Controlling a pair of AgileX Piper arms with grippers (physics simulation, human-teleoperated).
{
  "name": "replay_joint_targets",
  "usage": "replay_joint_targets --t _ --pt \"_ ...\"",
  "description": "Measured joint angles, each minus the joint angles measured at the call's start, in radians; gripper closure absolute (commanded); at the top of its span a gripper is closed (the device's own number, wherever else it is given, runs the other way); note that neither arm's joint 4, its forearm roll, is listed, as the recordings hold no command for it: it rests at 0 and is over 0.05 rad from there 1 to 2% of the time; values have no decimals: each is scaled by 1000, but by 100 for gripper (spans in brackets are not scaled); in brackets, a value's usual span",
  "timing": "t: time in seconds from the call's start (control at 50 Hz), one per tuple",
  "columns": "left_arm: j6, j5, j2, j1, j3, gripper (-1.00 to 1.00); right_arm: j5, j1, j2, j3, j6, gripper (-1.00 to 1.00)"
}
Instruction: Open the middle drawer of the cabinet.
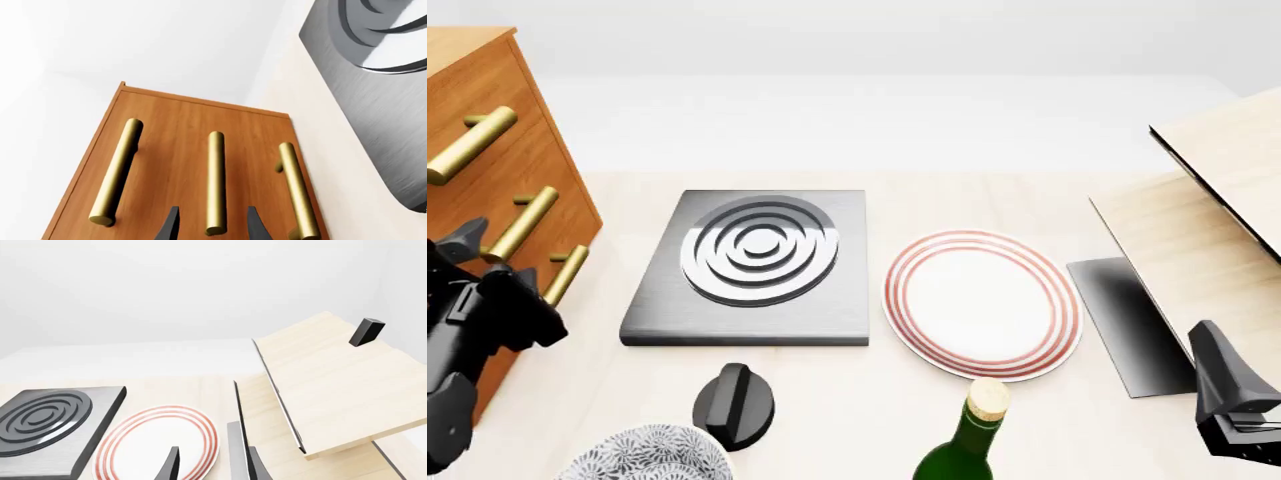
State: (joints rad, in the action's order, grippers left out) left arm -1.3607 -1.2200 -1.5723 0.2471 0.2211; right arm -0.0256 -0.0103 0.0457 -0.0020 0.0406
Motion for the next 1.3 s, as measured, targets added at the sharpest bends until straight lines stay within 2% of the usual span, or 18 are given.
replay_joint_targets --t 0.38,0.78,0.8,1.3 --pt "-3 0 -143 25 118 -100 0 0 0 0 0 -100" --pt "-6 0 -203 26 167 -100 0 0 0 0 0 -100" --pt "-6 0 -204 26 168 100 0 0 0 0 0 -100" --pt "0 0 -169 36 184 100 0 0 0 0 0 -100"
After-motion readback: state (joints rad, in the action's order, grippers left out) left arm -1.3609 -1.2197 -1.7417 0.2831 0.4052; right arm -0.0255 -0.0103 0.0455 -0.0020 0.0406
